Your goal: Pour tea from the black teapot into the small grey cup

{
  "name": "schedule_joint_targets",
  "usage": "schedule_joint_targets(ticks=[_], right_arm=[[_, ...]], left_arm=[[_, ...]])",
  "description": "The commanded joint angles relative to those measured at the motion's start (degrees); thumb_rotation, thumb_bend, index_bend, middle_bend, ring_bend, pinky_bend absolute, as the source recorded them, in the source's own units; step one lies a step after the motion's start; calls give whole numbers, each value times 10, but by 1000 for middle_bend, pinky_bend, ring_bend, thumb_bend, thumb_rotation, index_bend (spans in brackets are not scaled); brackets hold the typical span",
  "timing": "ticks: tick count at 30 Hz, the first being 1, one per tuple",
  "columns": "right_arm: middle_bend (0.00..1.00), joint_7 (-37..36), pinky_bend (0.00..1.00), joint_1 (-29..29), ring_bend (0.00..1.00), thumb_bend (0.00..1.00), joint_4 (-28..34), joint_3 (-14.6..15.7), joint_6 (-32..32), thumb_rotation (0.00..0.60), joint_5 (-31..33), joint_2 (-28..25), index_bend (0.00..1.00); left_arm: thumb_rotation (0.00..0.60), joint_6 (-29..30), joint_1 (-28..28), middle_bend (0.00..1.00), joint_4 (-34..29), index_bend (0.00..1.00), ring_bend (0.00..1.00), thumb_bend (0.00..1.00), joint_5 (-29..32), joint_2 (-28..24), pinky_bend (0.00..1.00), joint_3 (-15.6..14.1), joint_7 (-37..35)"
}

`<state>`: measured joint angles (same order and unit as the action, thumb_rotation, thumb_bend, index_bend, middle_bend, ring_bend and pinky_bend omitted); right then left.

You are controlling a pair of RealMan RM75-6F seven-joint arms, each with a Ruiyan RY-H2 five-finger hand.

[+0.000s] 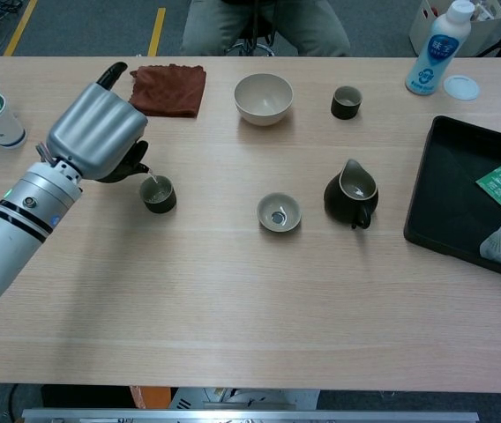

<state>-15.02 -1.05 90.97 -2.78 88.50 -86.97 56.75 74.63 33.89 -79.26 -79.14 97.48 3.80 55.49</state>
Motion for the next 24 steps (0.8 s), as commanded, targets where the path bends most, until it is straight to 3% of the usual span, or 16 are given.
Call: schedule_joint_targets(ticks=[1, 24], right_arm=[[362, 0, 229, 0, 210, 0, 0, 0, 1, 600, 0, 0, 429], [363, 7, 229, 3, 210, 0, 10, -1, -4, 600, 0, -2, 429]], left_arm=[[533, -2, -1, 1000, -1, 887, 788, 502, 0, -1, 96, 2, -2], [518, -31, -15, 1000, -51, 879, 785, 502, 71, -25, 96, 46, -105]])
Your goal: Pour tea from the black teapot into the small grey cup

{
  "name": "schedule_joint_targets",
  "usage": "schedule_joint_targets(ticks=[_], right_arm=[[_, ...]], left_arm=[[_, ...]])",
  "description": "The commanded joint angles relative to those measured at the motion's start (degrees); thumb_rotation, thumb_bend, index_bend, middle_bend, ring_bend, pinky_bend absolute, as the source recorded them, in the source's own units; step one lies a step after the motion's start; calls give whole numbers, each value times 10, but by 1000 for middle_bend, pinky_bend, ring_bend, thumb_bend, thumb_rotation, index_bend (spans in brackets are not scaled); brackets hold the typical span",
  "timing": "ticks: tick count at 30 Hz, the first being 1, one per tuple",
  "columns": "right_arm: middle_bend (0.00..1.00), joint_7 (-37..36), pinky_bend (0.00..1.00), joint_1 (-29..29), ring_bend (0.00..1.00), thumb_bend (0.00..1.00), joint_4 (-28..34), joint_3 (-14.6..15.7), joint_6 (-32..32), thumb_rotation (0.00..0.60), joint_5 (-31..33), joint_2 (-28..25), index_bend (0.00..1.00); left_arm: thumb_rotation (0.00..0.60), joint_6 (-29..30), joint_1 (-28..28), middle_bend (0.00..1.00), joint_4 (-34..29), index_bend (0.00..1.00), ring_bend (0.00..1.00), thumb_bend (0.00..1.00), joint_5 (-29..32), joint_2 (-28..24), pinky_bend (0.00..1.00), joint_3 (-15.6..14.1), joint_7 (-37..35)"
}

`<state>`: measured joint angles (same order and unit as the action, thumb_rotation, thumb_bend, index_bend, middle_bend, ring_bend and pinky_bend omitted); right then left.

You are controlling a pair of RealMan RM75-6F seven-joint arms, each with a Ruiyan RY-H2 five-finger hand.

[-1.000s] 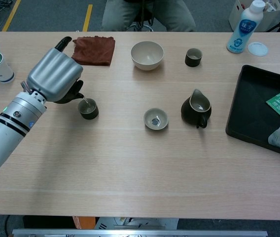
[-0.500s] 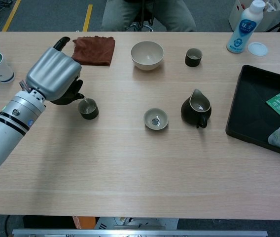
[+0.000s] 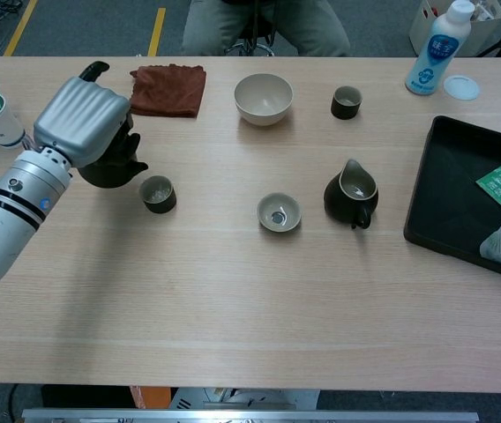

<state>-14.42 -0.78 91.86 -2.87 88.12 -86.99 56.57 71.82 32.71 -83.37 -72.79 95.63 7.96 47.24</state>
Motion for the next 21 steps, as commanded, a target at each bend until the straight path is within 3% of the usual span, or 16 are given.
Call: schedule_joint_targets(ticks=[1, 11, 21], right_arm=[[363, 2, 229, 0, 210, 0, 2, 0, 0, 600, 0, -1, 429], [363, 9, 229, 1, 210, 0, 8, 0, -2, 600, 0, -1, 429], [363, 16, 229, 5, 210, 0, 13, 0, -6, 600, -1, 1, 429]], left_arm=[[518, -3, -5, 1000, -13, 879, 785, 502, 6, -10, 96, 6, -34], [520, -17, -21, 994, -52, 876, 780, 502, 20, -52, 96, 22, -169], [519, -10, -39, 987, 3, 871, 773, 502, -15, -69, 96, 9, -287]])
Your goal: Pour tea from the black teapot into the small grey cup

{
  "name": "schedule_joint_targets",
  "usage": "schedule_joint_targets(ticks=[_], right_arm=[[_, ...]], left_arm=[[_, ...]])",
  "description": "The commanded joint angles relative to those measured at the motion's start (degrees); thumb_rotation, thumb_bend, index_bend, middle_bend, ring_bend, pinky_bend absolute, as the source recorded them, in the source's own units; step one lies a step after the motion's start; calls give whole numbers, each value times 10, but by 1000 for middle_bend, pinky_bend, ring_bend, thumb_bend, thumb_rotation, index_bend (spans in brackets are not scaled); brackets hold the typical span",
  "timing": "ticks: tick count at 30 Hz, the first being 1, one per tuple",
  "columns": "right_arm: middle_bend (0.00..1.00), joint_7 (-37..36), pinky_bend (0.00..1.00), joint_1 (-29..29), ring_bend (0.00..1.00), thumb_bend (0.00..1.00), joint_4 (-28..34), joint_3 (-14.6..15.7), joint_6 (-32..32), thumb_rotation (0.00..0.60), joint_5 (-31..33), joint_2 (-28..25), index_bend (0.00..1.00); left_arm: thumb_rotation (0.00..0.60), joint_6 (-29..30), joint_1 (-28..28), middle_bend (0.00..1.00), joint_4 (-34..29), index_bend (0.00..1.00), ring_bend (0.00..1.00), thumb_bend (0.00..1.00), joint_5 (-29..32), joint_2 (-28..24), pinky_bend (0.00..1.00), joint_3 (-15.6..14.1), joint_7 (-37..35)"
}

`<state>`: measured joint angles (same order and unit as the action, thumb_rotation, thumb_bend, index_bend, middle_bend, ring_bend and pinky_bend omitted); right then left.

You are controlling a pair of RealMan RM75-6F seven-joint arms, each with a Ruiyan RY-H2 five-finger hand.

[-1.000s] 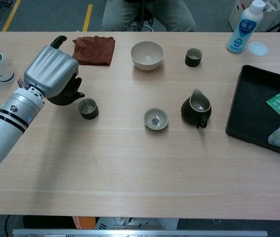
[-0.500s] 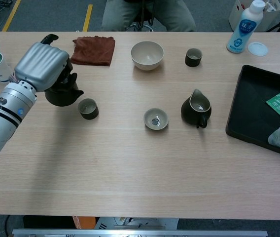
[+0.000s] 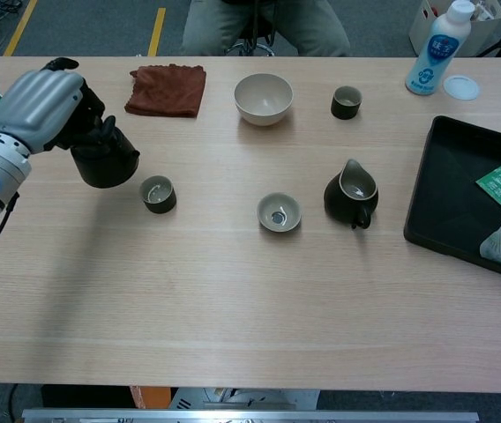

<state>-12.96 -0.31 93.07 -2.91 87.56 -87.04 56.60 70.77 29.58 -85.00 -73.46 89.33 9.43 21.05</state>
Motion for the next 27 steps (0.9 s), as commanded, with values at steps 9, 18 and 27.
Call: schedule_joint_targets(ticks=[9, 18, 27], right_arm=[[362, 9, 229, 4, 210, 0, 7, 0, -3, 600, -2, 1, 429], [362, 14, 229, 5, 210, 0, 12, 1, -4, 600, -2, 1, 429], [362, 17, 229, 2, 210, 0, 15, 2, -2, 600, -1, -1, 428]], left_arm=[[500, 2, -24, 972, 79, 856, 758, 502, -22, 0, 96, -19, -99], [495, -8, -32, 950, 103, 836, 739, 501, -24, 19, 96, -33, -107], [499, -18, -36, 900, 136, 798, 697, 499, -19, 46, 96, -38, -107]])
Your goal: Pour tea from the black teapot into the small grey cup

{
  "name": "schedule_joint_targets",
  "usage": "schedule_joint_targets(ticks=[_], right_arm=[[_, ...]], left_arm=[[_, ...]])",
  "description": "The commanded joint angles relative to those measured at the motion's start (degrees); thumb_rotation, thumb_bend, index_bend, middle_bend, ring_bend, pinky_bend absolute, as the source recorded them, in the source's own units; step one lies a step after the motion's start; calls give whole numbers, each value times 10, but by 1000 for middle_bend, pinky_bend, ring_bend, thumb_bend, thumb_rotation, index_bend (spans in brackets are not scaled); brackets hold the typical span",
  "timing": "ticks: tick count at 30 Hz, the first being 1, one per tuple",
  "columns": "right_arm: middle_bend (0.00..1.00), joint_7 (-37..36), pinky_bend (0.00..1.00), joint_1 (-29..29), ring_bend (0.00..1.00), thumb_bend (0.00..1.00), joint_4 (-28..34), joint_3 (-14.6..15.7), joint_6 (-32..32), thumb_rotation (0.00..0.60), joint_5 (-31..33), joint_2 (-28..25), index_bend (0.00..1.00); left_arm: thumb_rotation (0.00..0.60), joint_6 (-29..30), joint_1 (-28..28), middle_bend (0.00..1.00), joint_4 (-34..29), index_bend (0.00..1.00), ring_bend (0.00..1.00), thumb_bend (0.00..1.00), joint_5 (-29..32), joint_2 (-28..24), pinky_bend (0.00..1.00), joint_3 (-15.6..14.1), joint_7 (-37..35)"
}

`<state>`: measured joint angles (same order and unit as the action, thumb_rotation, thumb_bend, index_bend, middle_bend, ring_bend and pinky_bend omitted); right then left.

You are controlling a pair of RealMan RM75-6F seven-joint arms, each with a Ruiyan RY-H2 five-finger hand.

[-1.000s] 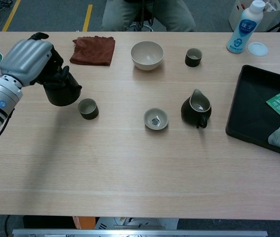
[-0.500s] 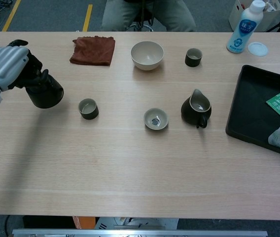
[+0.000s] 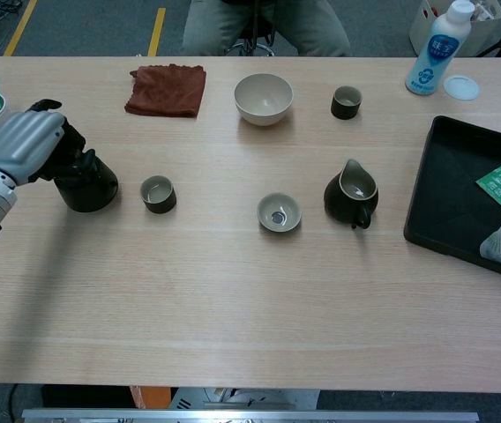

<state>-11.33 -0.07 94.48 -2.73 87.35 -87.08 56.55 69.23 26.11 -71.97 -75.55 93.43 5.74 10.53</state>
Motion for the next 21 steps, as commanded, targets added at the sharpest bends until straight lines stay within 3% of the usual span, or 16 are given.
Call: schedule_joint_targets(ticks=[1, 8, 12, 21], right_arm=[[362, 1, 229, 0, 210, 0, 1, 0, 0, 600, 0, 0, 428], [363, 4, 229, 0, 210, 0, 4, 0, 0, 600, 0, -2, 429], [362, 5, 229, 0, 210, 0, 5, 0, 1, 600, 0, -3, 428], [363, 4, 229, -2, 210, 0, 5, 0, 4, 600, 0, -4, 429]], left_arm=[[497, -3, -2, 894, 8, 795, 691, 499, 2, 7, 96, -1, -1], [485, -10, -4, 835, 16, 760, 642, 497, 7, 15, 96, 1, -1], [421, -16, -5, 790, 13, 710, 601, 497, 11, 14, 96, 0, 7], [360, -35, -5, 703, -14, 596, 508, 492, 35, 1, 96, 4, 42]])
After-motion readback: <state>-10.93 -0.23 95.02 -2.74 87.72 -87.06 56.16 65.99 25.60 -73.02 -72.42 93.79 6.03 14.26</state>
